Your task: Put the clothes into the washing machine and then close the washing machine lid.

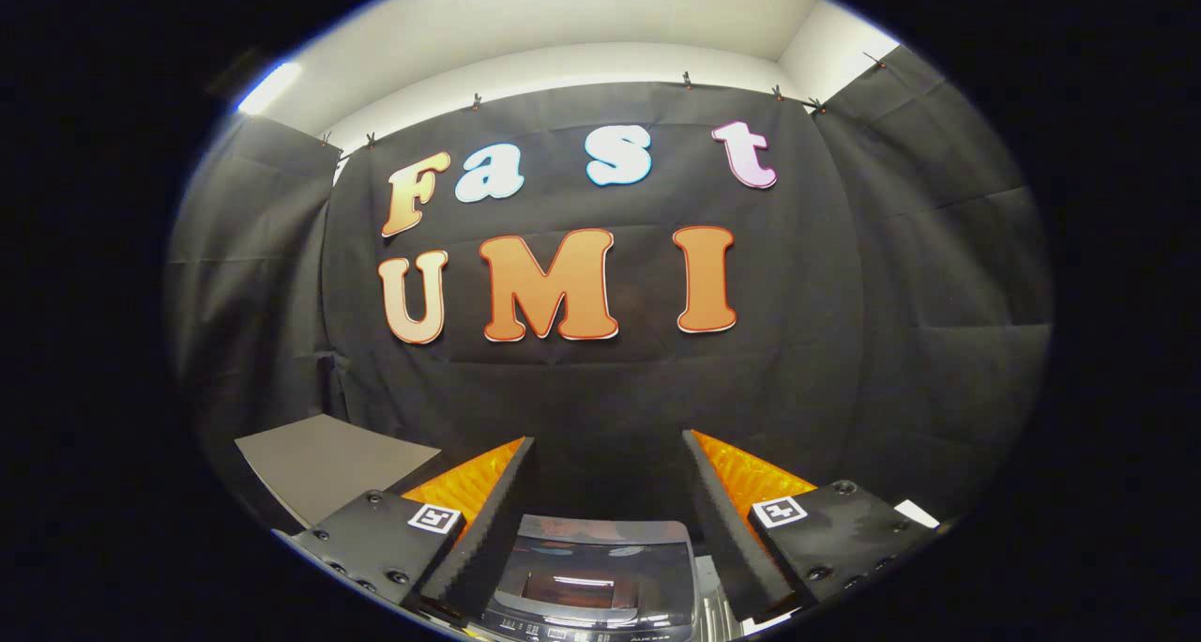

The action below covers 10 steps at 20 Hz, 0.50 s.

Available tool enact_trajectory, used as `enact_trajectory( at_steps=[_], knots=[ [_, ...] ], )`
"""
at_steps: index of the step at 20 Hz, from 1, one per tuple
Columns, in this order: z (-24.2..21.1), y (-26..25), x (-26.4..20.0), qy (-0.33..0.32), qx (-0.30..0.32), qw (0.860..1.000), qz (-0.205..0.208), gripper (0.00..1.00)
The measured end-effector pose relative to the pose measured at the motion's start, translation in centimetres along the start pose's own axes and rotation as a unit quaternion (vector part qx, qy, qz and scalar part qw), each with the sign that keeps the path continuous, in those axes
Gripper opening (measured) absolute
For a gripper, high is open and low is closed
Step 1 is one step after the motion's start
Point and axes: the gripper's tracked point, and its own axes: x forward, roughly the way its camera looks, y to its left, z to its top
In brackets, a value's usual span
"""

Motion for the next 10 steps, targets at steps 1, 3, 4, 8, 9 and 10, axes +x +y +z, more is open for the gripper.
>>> enact_trajectory(
  at_steps=[1,3,4,8,9,10],
  knots=[
    [0.7,-0.3,-0.3,-0.004,0.001,1.000,-0.001,0.97],
    [2.2,-0.7,-1.1,-0.015,-0.003,1.000,-0.002,0.97],
    [2.7,-1.2,-1.4,-0.018,-0.007,1.000,-0.006,0.97],
    [4.0,-1.8,-2.0,-0.032,0.003,0.999,-0.004,0.97],
    [4.0,-1.9,-1.8,-0.036,0.009,0.999,-0.004,0.97],
    [4.2,-2.1,-1.7,-0.038,0.015,0.999,-0.005,0.97]
  ],
)
